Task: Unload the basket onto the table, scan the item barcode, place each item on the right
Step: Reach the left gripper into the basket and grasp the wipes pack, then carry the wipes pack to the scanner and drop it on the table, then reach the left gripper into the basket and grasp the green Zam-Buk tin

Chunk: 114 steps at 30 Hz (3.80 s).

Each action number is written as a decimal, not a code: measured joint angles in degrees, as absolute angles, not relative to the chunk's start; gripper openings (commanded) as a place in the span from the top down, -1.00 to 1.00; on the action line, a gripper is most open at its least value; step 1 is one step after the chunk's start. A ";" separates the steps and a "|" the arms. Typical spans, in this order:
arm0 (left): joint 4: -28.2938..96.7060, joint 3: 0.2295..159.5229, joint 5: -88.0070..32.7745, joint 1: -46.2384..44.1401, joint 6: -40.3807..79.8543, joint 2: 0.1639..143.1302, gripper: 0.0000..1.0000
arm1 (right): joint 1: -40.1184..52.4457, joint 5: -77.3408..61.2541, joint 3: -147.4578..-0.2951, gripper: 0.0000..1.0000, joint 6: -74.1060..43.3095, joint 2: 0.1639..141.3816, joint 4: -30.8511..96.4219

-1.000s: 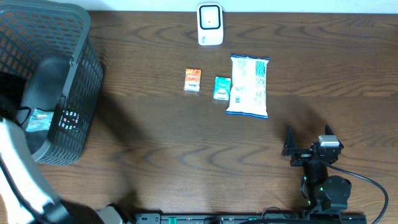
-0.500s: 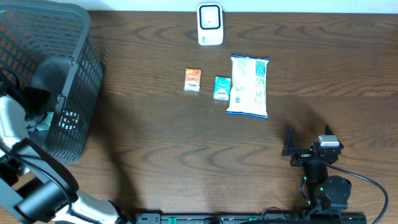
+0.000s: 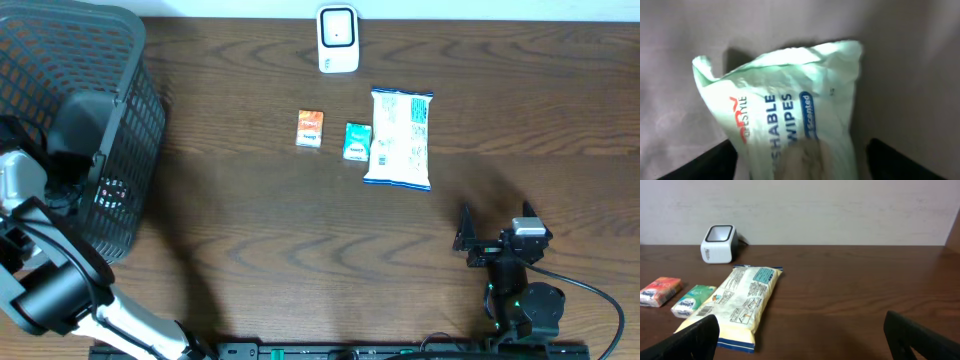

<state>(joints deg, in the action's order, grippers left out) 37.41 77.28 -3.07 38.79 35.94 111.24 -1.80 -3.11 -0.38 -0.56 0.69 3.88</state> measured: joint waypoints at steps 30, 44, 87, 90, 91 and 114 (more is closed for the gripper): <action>34.59 77.28 -8.54 38.81 39.94 77.56 0.17 | -1.80 -3.05 -0.38 -0.98 -0.56 0.69 3.90; 27.59 77.28 -29.82 21.17 37.78 67.79 0.17 | -1.80 -3.05 -0.38 -0.99 -0.56 0.69 3.88; 22.68 77.28 -18.35 -12.43 7.18 98.72 0.06 | -1.80 -3.03 -0.38 -0.99 -0.56 0.69 3.90; 22.74 77.28 -17.82 -12.29 7.18 93.58 0.05 | -1.80 -3.03 -0.38 -0.99 -0.56 0.69 3.90; 22.79 77.28 -17.65 -12.14 7.18 90.72 0.03 | -1.80 -3.03 -0.38 -0.98 -0.56 0.69 3.90; 36.29 77.30 -4.51 32.34 39.13 71.37 -0.96 | -1.80 -3.03 -0.38 -0.99 -0.56 0.69 3.90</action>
<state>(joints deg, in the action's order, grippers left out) 36.29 77.30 -4.51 32.34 39.13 71.37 -1.80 -3.03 -0.38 -0.56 0.69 3.90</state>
